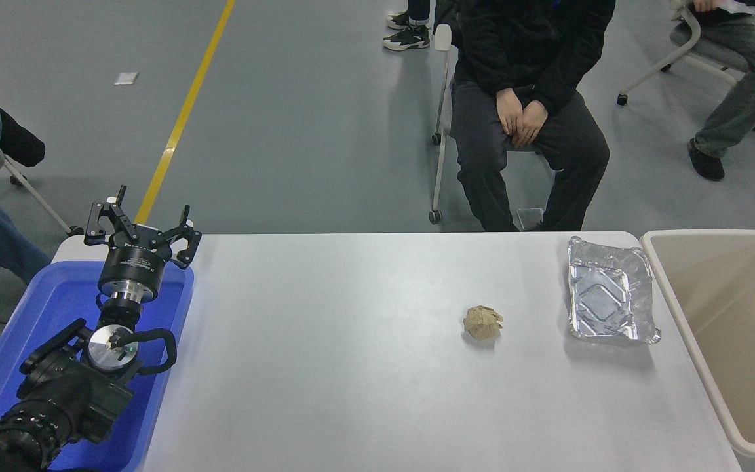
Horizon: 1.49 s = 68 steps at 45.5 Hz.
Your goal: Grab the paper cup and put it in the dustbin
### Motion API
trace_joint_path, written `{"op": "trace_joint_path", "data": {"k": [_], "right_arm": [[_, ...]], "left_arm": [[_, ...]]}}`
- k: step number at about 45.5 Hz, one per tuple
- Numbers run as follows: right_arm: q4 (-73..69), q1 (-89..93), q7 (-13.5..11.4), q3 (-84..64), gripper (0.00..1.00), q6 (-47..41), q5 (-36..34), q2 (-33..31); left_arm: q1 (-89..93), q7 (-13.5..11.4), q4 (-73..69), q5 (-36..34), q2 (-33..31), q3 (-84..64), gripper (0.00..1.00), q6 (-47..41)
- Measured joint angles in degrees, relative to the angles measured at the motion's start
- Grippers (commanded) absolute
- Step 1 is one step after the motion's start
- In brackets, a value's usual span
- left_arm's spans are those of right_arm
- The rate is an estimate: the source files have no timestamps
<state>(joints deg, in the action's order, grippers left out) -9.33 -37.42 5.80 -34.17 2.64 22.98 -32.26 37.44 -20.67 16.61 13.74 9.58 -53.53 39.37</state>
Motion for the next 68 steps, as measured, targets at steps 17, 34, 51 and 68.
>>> {"op": "trace_joint_path", "data": {"k": [17, 34, 51, 68], "right_arm": [[0.51, 1.04, -0.49, 0.83, 0.82, 0.18, -0.09, -0.02], [0.53, 0.87, -0.54, 1.59, 0.99, 0.25, -0.13, -0.16], [-1.66, -3.16, -0.53, 1.80, 1.00, -0.31, -0.14, 0.02], [-13.99, -14.15, -0.58, -2.09, 1.00, -4.27, 0.50, -4.62]], "left_arm": [[0.00, -0.01, 0.00, 0.00, 0.00, 0.00, 0.99, -0.02], [0.00, -0.04, 0.00, 0.03, 0.00, -0.03, 0.99, -0.04], [0.00, 0.00, 0.00, 0.01, 0.00, -0.06, 0.99, -0.05], [0.01, -0.01, 0.00, 0.00, 0.00, -0.08, 0.99, 0.01]]}}
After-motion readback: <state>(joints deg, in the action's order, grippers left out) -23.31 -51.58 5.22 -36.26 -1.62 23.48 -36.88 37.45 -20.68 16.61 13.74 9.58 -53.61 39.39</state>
